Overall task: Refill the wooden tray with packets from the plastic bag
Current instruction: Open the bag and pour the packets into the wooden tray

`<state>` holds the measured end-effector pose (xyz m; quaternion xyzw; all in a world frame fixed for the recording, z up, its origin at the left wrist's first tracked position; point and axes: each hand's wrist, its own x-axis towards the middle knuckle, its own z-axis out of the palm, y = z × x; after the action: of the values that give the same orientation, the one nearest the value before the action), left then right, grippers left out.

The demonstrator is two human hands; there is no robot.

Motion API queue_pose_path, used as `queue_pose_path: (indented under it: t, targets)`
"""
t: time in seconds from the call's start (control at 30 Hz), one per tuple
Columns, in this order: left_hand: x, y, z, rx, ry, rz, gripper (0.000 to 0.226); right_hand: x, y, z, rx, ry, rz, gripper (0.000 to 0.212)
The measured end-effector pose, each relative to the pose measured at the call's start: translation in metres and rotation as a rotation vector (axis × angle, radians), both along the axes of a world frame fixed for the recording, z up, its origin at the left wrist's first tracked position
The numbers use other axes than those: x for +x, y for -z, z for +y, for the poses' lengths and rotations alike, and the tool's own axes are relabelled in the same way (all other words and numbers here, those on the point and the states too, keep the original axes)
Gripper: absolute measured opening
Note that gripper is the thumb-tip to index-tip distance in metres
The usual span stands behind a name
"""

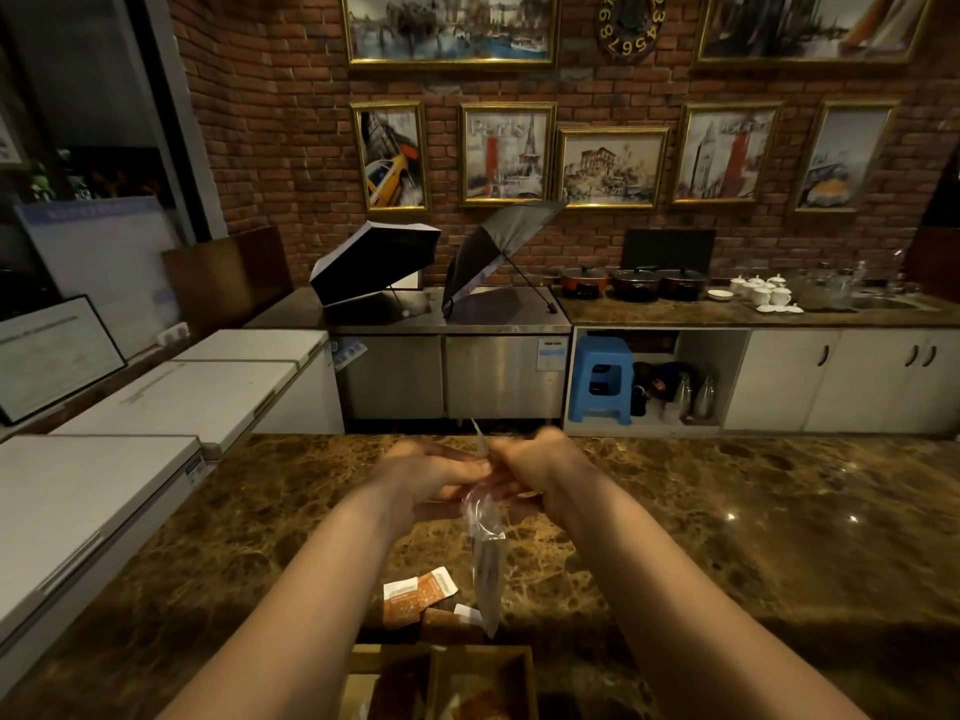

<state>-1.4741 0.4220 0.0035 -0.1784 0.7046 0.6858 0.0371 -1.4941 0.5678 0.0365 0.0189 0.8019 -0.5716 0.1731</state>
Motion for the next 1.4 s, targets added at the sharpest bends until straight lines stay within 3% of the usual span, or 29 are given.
queue_pose_path:
  t: [0.1,0.23,0.43,0.7,0.83,1.0,1.17,1.4]
  targets:
    - [0.001,-0.003,0.001,-0.019,0.002,-0.006,0.041,0.003,0.001,0.002,-0.022,-0.029,-0.012,0.022]
    - [-0.003,-0.004,-0.002,-0.061,-0.005,-0.003,0.053,0.007,-0.003,0.009,-0.109,-0.062,-0.057,0.021]
    - [0.001,-0.006,0.004,-0.149,-0.002,0.016,0.032,0.006,0.000,0.012,-0.113,-0.093,-0.083,0.014]
    - [0.011,-0.006,0.002,-0.115,0.011,-0.013,0.029,0.000,0.005,0.015,-0.115,-0.099,-0.232,0.003]
    - [0.015,0.001,-0.001,-0.046,0.000,-0.040,0.031,0.003,0.007,0.011,-0.050,-0.094,-0.137,0.017]
    - [0.022,0.009,-0.003,0.051,0.008,-0.073,0.022,0.010,0.011,0.007,0.037,-0.107,-0.044,0.009]
    - [0.029,0.013,-0.009,0.092,0.035,-0.089,0.024,0.018,0.014,0.003,0.115,-0.150,0.026,0.023]
    - [0.036,0.004,-0.004,0.017,0.044,-0.042,0.011,0.019,0.017,-0.006,0.170,-0.146,0.075,0.016]
